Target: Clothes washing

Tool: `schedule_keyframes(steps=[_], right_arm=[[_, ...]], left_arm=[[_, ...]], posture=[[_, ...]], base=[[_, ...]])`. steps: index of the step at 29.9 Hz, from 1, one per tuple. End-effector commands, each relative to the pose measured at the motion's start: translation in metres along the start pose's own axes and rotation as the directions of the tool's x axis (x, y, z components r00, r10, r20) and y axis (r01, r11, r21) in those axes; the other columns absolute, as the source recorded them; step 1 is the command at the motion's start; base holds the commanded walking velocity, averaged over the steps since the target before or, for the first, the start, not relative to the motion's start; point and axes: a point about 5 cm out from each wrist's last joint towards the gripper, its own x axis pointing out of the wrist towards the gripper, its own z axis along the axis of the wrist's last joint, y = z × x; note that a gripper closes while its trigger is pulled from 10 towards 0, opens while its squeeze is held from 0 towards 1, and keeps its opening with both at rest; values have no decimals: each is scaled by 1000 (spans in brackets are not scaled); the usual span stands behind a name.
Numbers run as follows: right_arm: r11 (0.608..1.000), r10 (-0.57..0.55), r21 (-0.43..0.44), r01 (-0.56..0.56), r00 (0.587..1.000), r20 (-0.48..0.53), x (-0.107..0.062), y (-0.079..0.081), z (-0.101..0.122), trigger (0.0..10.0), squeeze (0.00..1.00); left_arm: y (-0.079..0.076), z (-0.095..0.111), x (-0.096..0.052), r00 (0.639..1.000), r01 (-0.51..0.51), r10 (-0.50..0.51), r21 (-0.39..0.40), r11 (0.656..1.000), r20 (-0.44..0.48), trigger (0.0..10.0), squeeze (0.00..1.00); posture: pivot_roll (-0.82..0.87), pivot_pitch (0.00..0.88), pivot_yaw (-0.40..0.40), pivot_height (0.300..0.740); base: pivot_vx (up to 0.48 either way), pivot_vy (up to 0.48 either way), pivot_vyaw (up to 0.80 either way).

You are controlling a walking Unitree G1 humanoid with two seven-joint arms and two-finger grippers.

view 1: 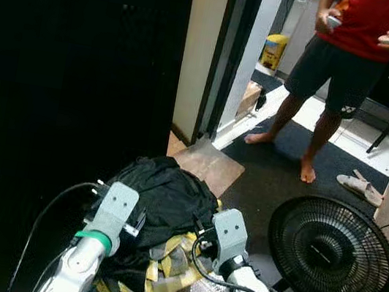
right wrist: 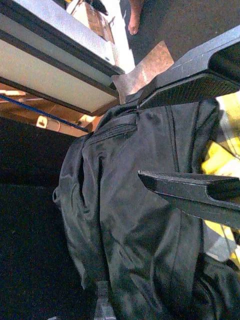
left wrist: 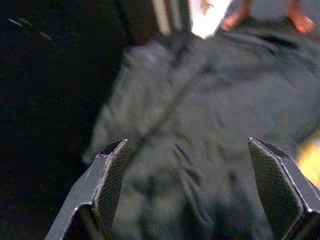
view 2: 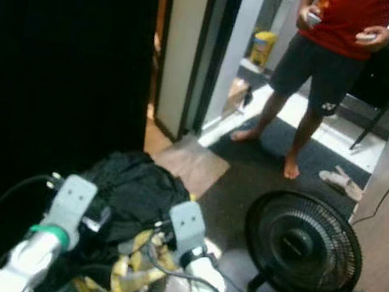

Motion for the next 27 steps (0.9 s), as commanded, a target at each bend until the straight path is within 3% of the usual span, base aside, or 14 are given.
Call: schedule_keyframes(steps=[1,6,11,14,17,21,23,27], right_arm=[[1000,-5,8,5,1000,-22,-4,0,-6,10000,0],[1000,-22,13,23,999,-24,-2,-4,-5,10000,0],[999,-23,28,25,999,-46,11,-11,1,10000,0],[999,-17,33,19,998,-54,15,-10,1,10000,0],[999,17,28,-15,998,-57,25,-1,6,10000,0],[1000,23,19,-21,998,-64,29,2,8,10000,0],[1000,19,11,-18,997,-72,29,0,7,10000,0],[1000,9,2,-9,997,-78,29,-4,6,10000,0]], left_arm=[[-9,-14,-4,996,67,-66,19,998,-61,10000,0],[-10,-18,-6,995,82,-78,55,995,-61,10000,0],[8,-15,6,998,-65,68,144,987,-16,10000,0],[10,-16,10,997,-67,73,165,984,-28,10000,0],[10,-18,14,996,16,2,195,981,-92,10000,0],[11,-23,14,987,76,-51,165,983,-152,10000,0],[13,-29,12,972,121,-98,97,988,-213,10000,0],[15,-31,9,964,148,-134,44,988,-228,10000,0]], posture=[[46,68,9,740],[48,85,9,740],[47,163,-2,740],[48,171,-3,740],[66,230,-8,740],[84,267,-7,740],[88,280,-6,740],[91,289,-7,740]], base=[[0,0,0],[0,0,0],[0,0,0],[0,0,0],[0,0,0],[0,0,0],[0,0,0],[0,0,0]])
